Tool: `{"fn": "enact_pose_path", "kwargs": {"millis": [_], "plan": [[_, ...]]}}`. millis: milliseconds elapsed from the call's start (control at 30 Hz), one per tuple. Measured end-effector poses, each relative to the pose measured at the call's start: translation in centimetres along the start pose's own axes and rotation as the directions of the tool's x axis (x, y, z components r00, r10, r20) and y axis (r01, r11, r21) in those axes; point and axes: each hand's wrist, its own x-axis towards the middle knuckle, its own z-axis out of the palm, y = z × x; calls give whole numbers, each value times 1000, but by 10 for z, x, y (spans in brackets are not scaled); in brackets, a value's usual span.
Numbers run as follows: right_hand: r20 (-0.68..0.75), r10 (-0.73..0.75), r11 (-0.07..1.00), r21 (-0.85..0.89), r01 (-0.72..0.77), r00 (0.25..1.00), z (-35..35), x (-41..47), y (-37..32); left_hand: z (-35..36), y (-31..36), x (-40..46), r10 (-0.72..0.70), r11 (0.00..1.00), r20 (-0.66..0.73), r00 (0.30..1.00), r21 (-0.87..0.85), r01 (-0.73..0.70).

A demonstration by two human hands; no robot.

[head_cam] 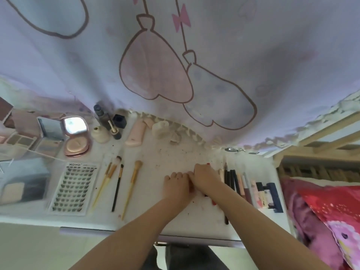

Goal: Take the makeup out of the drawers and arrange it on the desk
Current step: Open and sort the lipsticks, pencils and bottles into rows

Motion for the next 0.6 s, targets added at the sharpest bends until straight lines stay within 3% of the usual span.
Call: {"fn": "enact_pose_path", "kwargs": {"millis": [167, 267, 400, 533, 600], "plan": [[87, -28, 982, 189, 11, 996, -12, 6, -15, -9, -33, -16, 10, 962, -147, 989, -267, -49], [129, -110, 933, 356, 57, 985, -30, -4, -20, -34, -51, -25, 11, 821, -28, 1000, -571, -25], [96, -232, 774, 621, 124, 968, -38, -23, -22, -71, -66, -32, 102, 738, 23, 995, -672, -60], [3, -406, 711, 629, 314, 914, -48, -46, -24, -92, -75, -46, 170, 512, 137, 976, -858, 32], [16, -459, 719, 593, 361, 888, -56, -54, -26, -98, -78, -54, 191, 478, 127, 973, -878, 21]]}}
